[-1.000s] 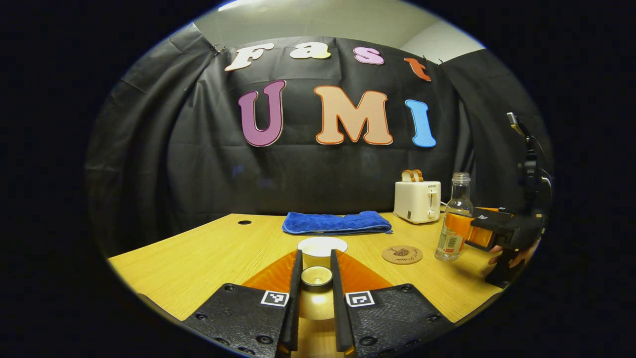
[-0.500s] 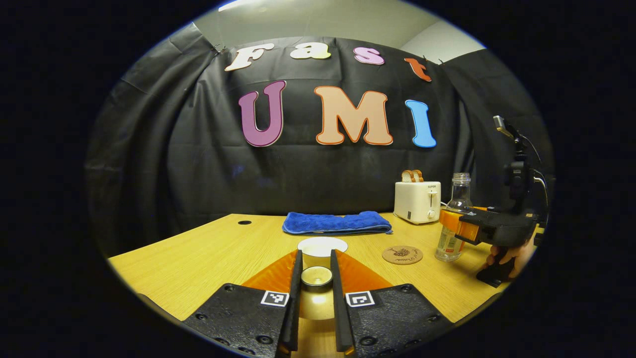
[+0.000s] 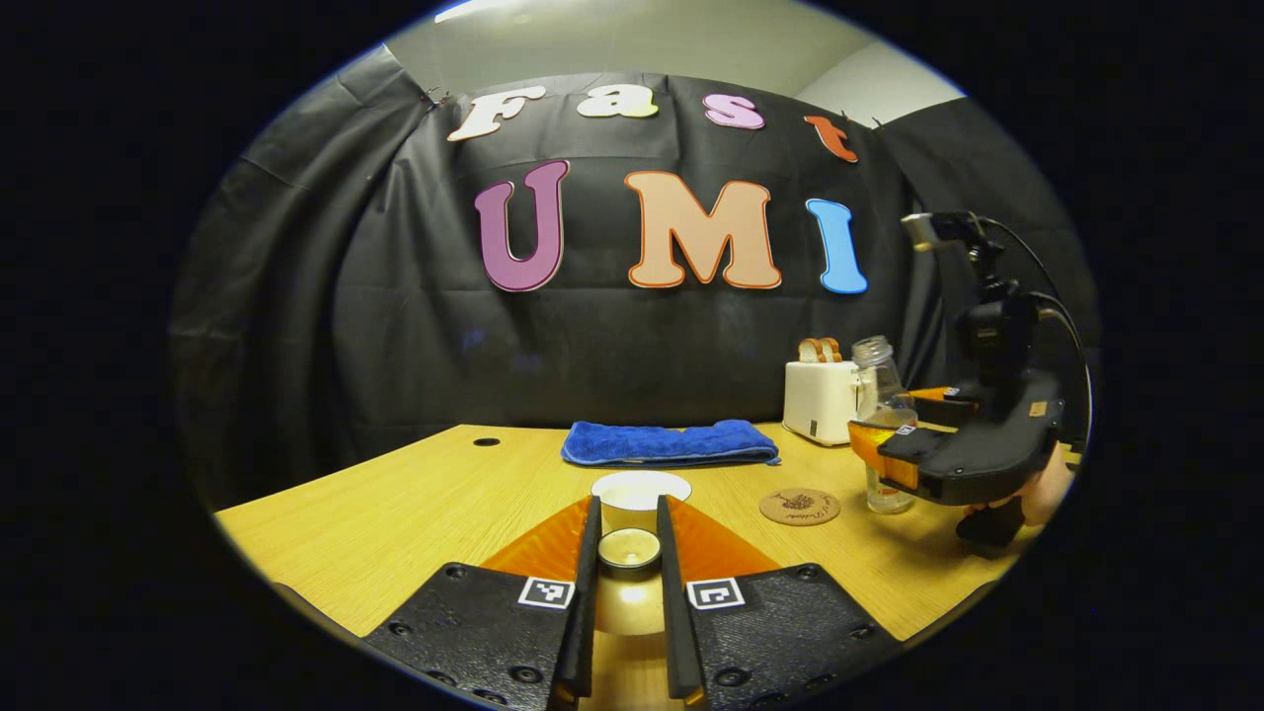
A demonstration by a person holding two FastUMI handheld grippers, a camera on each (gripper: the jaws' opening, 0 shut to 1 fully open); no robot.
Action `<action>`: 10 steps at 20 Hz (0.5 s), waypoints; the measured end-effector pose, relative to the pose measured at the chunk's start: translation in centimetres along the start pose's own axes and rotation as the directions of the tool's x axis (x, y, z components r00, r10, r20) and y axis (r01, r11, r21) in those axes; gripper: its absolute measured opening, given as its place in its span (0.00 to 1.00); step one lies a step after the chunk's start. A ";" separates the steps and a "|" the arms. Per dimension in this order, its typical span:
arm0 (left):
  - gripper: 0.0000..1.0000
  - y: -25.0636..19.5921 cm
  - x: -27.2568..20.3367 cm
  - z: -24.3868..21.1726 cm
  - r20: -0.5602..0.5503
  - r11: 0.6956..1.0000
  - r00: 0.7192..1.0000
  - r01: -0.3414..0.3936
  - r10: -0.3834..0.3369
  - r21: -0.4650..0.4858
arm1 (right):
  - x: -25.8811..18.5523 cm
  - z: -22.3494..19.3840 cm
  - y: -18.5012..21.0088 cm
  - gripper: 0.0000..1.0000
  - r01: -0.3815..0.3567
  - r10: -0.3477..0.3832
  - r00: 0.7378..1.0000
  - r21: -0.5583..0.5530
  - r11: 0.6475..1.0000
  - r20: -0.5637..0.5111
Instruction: Open the teacup lid with one hand, grasp the water bottle and pour water into the teacup with the other hand; after pouring, place the water bottle on the coaster and then close the teacup lid.
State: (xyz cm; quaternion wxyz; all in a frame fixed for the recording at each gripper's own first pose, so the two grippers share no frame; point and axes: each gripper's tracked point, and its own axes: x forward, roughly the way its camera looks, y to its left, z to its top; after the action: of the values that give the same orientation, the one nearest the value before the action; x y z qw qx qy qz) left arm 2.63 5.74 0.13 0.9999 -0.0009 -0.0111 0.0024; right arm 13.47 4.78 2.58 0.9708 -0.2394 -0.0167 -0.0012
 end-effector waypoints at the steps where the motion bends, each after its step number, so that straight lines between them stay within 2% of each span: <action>1: 0.27 0.1 0.0 0.1 0.001 1.000 1.000 -0.001 0.001 0.000 | 0.8 1.0 0.6 0.73 0.003 -0.002 1.000 -0.055 0.999 0.006; 5: 0.27 0.2 0.0 0.1 0.002 1.000 1.000 -0.012 0.012 0.000 | 2.7 2.3 4.9 0.73 -0.053 0.050 0.999 -0.244 0.968 -0.021; 10: 0.27 0.2 0.0 0.0 0.001 1.000 1.000 -0.014 0.014 -0.001 | 3.9 2.2 10.1 0.72 -0.129 0.130 0.991 -0.483 0.866 -0.032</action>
State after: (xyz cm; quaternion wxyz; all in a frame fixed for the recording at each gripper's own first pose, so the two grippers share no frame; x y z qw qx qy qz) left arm 2.59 5.90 0.13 0.9999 -0.0016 -0.0116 0.0094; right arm 17.43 14.80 0.00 0.8780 -0.4749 -0.0006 0.0602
